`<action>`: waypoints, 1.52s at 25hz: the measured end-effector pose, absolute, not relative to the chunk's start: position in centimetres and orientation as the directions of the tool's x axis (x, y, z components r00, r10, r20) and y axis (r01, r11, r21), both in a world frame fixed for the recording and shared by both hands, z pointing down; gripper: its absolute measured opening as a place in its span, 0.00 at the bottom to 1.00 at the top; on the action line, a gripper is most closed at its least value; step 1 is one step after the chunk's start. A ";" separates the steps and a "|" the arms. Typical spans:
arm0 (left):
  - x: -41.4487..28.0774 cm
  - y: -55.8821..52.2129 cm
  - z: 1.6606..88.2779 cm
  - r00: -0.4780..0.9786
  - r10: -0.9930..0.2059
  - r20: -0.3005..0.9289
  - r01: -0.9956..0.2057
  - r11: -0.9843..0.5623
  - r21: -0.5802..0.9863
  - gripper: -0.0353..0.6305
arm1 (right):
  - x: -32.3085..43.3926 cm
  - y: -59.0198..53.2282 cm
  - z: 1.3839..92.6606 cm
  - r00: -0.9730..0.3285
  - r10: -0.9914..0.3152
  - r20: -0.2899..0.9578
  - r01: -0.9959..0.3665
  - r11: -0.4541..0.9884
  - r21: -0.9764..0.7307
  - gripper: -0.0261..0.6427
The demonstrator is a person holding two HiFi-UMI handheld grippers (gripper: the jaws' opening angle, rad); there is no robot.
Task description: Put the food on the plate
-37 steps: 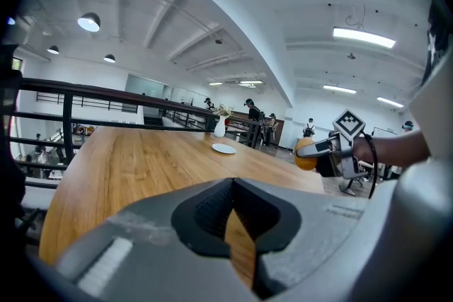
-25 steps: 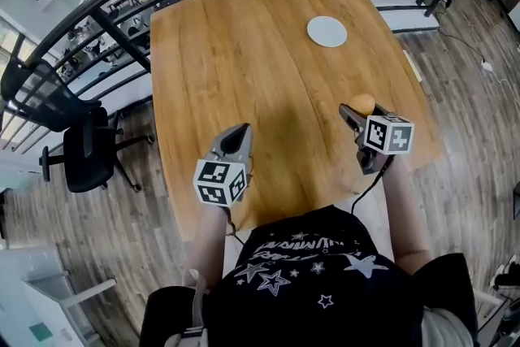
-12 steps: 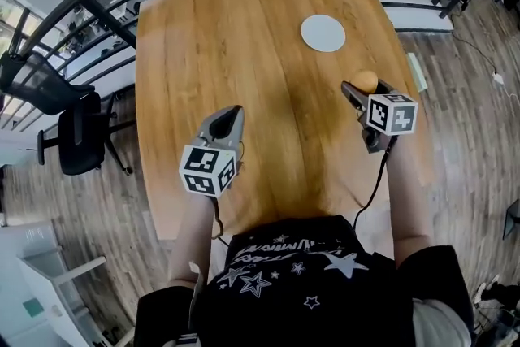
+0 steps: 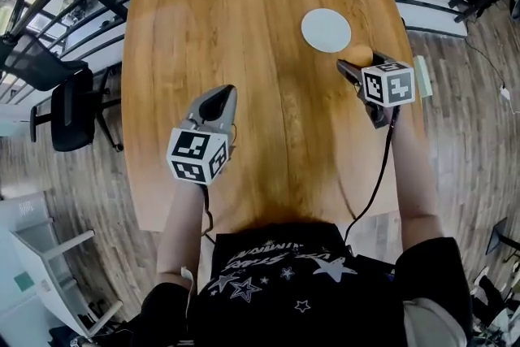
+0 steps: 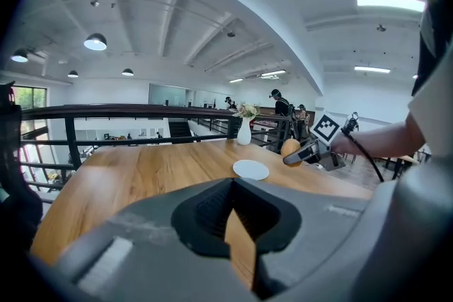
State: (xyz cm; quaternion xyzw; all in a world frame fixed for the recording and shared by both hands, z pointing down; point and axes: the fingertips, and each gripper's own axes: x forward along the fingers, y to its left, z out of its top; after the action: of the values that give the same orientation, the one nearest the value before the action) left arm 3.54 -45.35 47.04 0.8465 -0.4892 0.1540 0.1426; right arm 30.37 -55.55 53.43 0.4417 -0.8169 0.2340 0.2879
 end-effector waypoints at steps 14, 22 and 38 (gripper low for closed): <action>3.4 -50.2 49.3 0.421 -0.793 0.440 -0.900 -0.425 0.094 0.06 | 28.8 -65.6 59.8 -0.308 -0.432 0.848 -0.746 0.663 0.067 0.54; 3.9 -51.0 50.5 0.421 -0.783 0.459 -0.900 -0.422 0.106 0.06 | 29.3 -67.1 62.9 -0.146 -0.359 0.922 -0.712 0.685 0.154 0.55; 4.2 -50.4 51.2 0.418 -0.776 0.472 -0.903 -0.413 0.119 0.06 | 28.1 -68.3 63.9 -0.133 -0.307 0.942 -0.673 0.726 0.141 0.56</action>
State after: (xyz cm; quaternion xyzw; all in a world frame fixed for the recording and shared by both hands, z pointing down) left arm 4.16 -50.38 51.23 0.8222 -0.5105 0.1747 0.1811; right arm 28.15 -68.31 63.93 0.3333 -0.7353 0.1612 0.5676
